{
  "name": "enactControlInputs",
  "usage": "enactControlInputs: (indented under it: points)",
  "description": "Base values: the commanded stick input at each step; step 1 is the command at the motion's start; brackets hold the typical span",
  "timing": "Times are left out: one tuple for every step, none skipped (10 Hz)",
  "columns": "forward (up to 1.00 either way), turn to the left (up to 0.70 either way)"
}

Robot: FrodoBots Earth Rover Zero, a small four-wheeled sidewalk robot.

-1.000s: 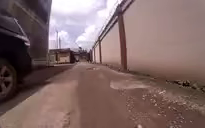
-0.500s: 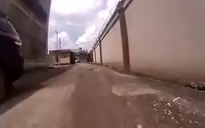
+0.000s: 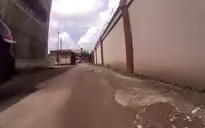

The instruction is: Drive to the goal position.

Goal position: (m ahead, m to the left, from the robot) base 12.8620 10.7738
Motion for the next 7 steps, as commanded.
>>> enactControlInputs:
  points:
    - [0.70, 0.32]
    - [0.70, 0.04]
    - [0.70, 0.04]
    - [0.70, 0.04]
    - [0.70, 0.04]
    - [0.70, 0.04]
    - [0.70, 0.04]
